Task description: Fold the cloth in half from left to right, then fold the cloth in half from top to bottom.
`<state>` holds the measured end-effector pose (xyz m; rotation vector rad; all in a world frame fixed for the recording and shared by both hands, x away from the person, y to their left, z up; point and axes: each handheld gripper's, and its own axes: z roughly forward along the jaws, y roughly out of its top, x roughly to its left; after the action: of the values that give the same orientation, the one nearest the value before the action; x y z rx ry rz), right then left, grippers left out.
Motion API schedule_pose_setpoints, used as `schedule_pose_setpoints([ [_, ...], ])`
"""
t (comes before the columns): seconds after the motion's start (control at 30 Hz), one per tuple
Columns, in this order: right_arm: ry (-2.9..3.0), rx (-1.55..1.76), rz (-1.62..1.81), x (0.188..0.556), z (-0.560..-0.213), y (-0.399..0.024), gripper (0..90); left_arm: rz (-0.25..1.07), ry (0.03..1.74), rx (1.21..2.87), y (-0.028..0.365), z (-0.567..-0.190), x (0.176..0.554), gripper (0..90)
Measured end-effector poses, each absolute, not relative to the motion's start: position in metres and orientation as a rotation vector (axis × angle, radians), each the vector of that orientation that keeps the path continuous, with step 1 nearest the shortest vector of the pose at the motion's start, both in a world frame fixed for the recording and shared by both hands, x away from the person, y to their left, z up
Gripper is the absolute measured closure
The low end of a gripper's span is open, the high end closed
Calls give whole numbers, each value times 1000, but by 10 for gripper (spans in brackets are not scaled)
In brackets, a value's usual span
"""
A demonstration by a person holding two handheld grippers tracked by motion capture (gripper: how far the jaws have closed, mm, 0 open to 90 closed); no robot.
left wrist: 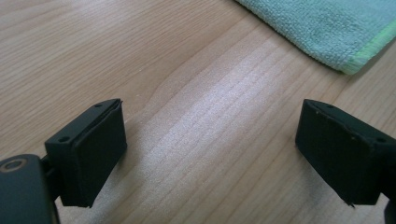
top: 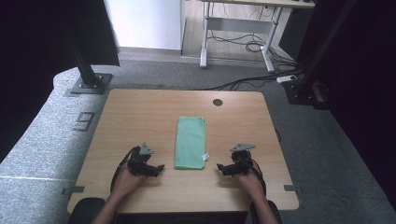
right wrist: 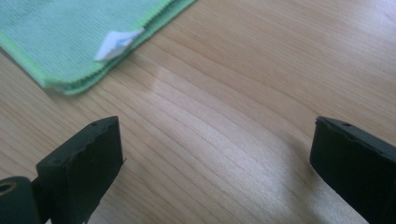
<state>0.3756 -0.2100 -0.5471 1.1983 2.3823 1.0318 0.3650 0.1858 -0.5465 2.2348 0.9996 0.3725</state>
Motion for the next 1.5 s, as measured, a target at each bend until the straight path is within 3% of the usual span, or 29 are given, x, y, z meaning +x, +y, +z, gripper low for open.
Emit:
schedule_pose_setpoints([
  [0.43,2353,1161,1004,378,-556,-210,0,372,1012,2240,185,-549,368,2],
  [1.5,2351,1175,988,379,-556,-208,0,369,1026,2242,181,-548,373,0],
])
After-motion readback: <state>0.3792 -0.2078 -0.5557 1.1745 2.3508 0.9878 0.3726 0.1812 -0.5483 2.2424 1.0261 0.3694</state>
